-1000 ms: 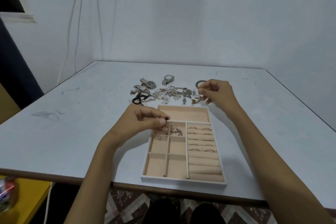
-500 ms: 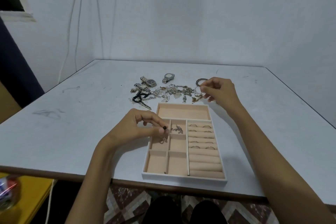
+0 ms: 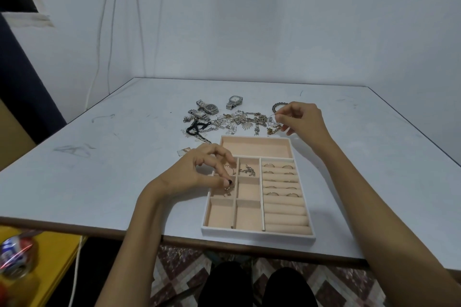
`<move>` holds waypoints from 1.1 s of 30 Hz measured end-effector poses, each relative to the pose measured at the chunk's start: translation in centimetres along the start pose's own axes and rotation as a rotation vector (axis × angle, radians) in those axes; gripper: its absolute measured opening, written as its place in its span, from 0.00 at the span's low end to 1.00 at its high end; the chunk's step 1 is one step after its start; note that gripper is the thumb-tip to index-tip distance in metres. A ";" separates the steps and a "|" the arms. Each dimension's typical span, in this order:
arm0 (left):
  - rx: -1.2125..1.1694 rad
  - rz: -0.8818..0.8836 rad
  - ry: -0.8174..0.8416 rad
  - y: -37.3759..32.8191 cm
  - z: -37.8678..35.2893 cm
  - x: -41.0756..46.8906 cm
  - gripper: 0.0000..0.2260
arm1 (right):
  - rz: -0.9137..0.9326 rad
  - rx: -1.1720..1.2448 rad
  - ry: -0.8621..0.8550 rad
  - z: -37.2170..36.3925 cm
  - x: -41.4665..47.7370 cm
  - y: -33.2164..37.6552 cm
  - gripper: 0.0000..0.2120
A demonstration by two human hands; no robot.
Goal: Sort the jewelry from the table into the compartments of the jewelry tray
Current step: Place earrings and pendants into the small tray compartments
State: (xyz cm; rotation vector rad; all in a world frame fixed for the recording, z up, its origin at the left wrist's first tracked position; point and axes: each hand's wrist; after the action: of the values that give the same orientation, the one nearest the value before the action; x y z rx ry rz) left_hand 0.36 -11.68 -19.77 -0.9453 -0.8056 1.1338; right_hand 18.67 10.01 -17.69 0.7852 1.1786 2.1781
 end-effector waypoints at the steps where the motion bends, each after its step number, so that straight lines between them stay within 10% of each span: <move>1: -0.002 0.001 0.001 0.0 0.0 0.0 0.11 | 0.007 0.006 0.006 -0.2 0.0 0.1 0.02; 21: 0.158 0.024 -0.023 0.8 0.3 0.3 0.09 | 0.030 0.066 0.122 -1.2 -0.5 2.1 0.03; 27: 0.107 0.004 -0.346 1.6 1.3 0.8 0.10 | 0.038 0.006 0.694 -1.3 -2.4 4.6 0.04; 33: 0.566 0.307 -0.414 4.1 2.3 0.6 0.21 | 0.016 -0.105 0.987 -2.7 -4.2 6.2 0.05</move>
State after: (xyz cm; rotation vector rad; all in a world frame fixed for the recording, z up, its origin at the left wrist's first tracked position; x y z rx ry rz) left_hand -3.12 -10.08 -22.63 -0.3646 -0.6159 1.7456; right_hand 18.57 2.67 -14.56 -0.4187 1.4375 2.6758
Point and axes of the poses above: each hand's wrist, its own x-axis towards the middle knuckle, its own z-axis out of the back of the hand, y = z × x, and after that the axes turned 15 degrees about y, right-handed
